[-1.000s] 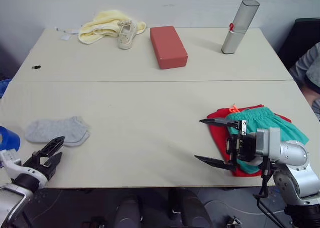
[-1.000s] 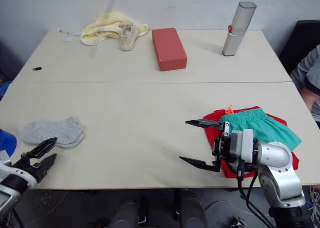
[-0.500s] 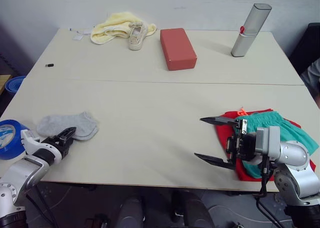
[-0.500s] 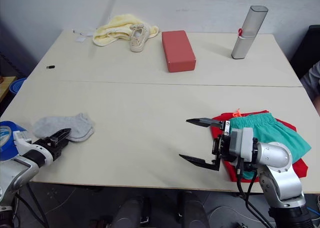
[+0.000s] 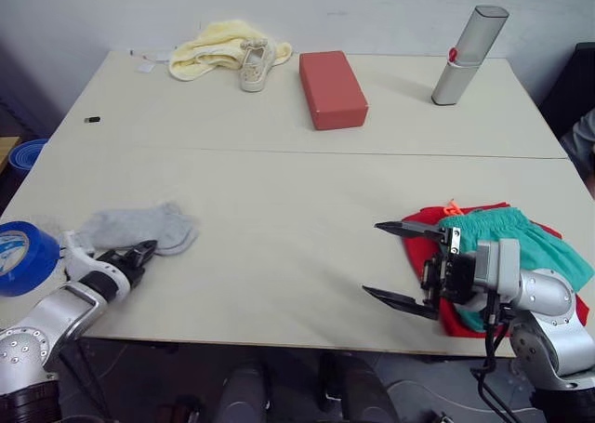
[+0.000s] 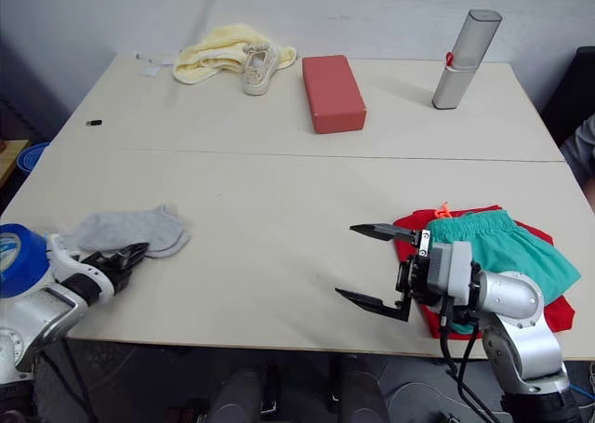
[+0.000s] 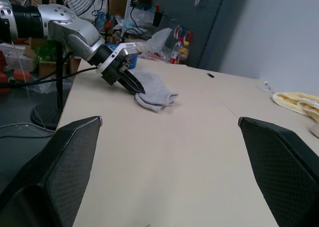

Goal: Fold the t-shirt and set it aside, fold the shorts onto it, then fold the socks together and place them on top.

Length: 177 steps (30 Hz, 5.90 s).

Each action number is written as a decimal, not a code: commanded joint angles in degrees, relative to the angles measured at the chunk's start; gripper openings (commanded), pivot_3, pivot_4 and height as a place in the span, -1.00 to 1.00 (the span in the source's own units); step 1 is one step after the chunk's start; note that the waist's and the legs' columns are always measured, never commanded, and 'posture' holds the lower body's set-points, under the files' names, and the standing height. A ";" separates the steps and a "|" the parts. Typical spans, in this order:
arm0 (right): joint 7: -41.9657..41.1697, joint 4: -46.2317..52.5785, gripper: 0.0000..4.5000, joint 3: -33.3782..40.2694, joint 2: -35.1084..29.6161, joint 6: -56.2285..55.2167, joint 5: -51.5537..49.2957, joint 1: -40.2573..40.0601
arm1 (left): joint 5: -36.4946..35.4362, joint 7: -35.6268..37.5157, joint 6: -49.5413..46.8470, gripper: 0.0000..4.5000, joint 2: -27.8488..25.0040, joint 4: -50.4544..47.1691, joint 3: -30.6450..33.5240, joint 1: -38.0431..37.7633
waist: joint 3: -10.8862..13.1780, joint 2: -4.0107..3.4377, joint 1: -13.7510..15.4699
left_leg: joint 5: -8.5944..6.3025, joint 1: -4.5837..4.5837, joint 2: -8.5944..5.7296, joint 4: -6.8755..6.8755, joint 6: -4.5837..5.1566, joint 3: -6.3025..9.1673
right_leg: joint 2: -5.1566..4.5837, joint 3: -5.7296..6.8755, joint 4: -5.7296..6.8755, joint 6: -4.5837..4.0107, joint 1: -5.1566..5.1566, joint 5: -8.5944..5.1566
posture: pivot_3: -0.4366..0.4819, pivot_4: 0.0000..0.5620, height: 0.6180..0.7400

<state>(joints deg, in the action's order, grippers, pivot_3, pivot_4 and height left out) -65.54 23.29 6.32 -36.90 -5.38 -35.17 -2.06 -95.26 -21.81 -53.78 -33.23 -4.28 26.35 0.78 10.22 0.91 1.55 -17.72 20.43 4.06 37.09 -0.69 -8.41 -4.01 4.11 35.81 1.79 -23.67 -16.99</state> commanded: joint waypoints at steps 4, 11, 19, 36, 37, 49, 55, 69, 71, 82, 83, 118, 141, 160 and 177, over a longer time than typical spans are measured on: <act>-1.55 2.77 1.00 4.46 -2.25 -1.38 -1.11 -2.80 | -0.72 -3.59 -1.40 -0.99 5.18 -11.33 -11.70 3.05 | 0.04 0.14 -0.40 | -0.17 0.07 -0.08 0.00 0.13 -0.02 | -0.11 0.07 -0.05 0.32 -0.03 0.16 | -0.05 -0.47 1.00; -2.00 5.16 1.00 6.70 -3.54 -0.50 -1.95 -6.82 | 10.85 -4.60 2.54 -0.99 16.49 -14.12 -25.76 7.07 | 0.14 0.27 -0.31 | -0.03 0.12 -0.09 -0.01 0.20 -0.02 | -0.04 0.13 -0.17 0.35 -0.03 0.14 | -0.05 -0.47 1.00; -1.44 7.06 1.00 8.94 -5.02 1.53 -2.95 -9.22 | 16.60 -0.32 1.37 -0.70 21.75 -14.07 -28.58 6.57 | 0.20 0.30 -0.07 | -0.10 0.21 -0.32 0.14 0.39 0.06 | -0.13 0.11 -0.39 0.59 0.09 0.27 | -0.05 -0.47 1.00; 20.82 12.12 1.00 -0.66 -3.26 29.01 -7.97 -5.81 | 47.06 56.23 18.41 0.12 -14.64 -5.74 -19.77 6.01 | 0.33 0.38 -0.23 | -0.07 0.99 -0.20 -0.02 0.14 0.04 | -0.15 0.15 -0.13 -0.11 -0.94 -0.11 | -0.05 -0.47 1.00; 21.90 11.41 1.00 -2.50 -3.09 30.34 -6.42 -5.13 | 49.20 58.31 20.27 0.12 -14.73 -2.98 -20.13 8.39 | 0.33 0.38 -0.11 | -0.08 1.01 -0.21 -0.02 0.15 0.05 | -0.18 0.17 -0.15 -0.11 -0.94 -0.11 | -0.05 -0.47 1.00; 27.01 4.31 1.00 -17.11 -0.22 36.54 8.13 4.27 | 72.59 66.07 36.46 0.12 -3.52 26.97 -29.54 35.78 | 0.36 0.49 -0.30 | 0.03 1.40 -0.31 0.29 0.44 -0.11 | -0.12 0.35 -0.17 0.71 -1.10 0.21 | -0.05 -0.47 1.00; 28.63 1.14 1.00 -18.06 2.91 38.03 10.74 7.37 | 80.99 66.03 43.56 0.12 3.37 41.58 -31.67 45.50 | 0.32 0.56 -0.45 | 0.04 1.99 -0.36 0.99 0.47 -0.33 | 0.44 0.49 0.18 1.02 -1.69 0.40 | -0.05 -0.47 1.00; 28.86 -3.25 1.00 -16.17 6.58 37.65 13.85 11.95 | 82.00 74.26 30.26 0.12 -0.99 27.09 -30.44 36.64 | 0.31 0.58 -1.94 | 0.12 1.86 -0.17 1.11 0.51 -0.49 | 0.38 0.25 0.58 1.08 -1.75 0.46 | -0.05 -0.47 1.00; 28.47 -3.81 1.00 -16.04 6.60 37.35 13.97 12.33 | 81.20 73.35 27.53 0.12 -1.71 23.36 -28.93 34.44 | 0.31 0.58 -1.89 | 0.17 1.85 -0.17 1.15 0.53 -0.47 | 0.36 0.21 0.65 1.07 -1.76 0.46 | -0.05 -0.47 1.00; 14.15 -0.87 1.00 -9.72 3.00 30.60 5.44 9.74 | 75.57 75.20 28.43 0.12 -5.43 15.47 -18.39 27.03 | 0.31 0.60 -1.85 | 0.26 1.77 -0.25 1.15 0.63 -0.39 | -0.02 -0.29 0.98 0.98 -1.78 0.53 | -0.05 -0.47 1.00; 12.98 -0.66 1.00 -8.99 3.19 29.95 4.28 9.88 | 74.91 76.13 28.20 0.12 -6.24 14.27 -17.85 25.88 | 0.31 0.60 -1.91 | 0.27 1.76 -0.25 1.15 0.61 -0.39 | -0.03 -0.29 0.98 0.98 -1.77 0.53 | -0.05 -0.47 1.00; 17.23 -22.77 -1.00 -23.49 15.02 16.55 27.09 23.80 | 54.53 55.07 -38.72 0.98 -1.30 3.06 -13.70 29.00 | 0.27 0.76 -3.00 | 0.49 1.64 -0.47 1.14 0.36 -0.32 | -0.39 -0.27 1.26 0.95 -1.75 0.54 | -0.05 -0.47 1.00; 18.19 -21.10 -1.00 -22.94 15.23 18.58 27.20 22.88 | 53.69 55.62 -33.67 -0.99 -1.17 0.62 -15.71 34.21 | 0.24 0.72 -3.14 | 0.53 1.65 -0.49 1.14 0.38 -0.29 | -0.40 -0.24 1.28 0.95 -1.74 0.53 | -0.05 -0.47 1.00; 19.09 -19.53 -1.00 -23.20 15.77 20.07 27.11 21.86 | 55.05 57.93 -30.56 -0.75 4.61 -1.62 -31.88 44.71 | 0.24 0.72 -3.17 | 0.60 1.66 -0.44 1.15 0.29 -0.28 | -0.26 -0.28 1.28 0.93 -1.74 0.53 | -0.05 -0.47 1.00; 17.52 -3.39 -1.00 -11.78 3.82 27.13 20.93 9.10 | 59.39 73.14 -7.13 0.79 0.63 -1.98 -38.66 41.22 | 0.25 0.71 -2.84 | 0.62 1.70 -0.46 1.16 0.32 -0.26 | -0.22 -0.29 1.21 0.93 -1.74 0.52 | -0.05 -0.47 1.00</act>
<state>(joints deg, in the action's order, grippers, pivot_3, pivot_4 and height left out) -47.90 16.76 -7.90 -32.21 21.29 -12.41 8.53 -36.36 48.60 -64.85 -32.56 -4.28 -11.88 42.30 10.47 1.63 -1.30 -17.10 22.13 3.61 38.25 -0.37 -8.67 -4.21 3.82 37.02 2.72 -25.41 -16.47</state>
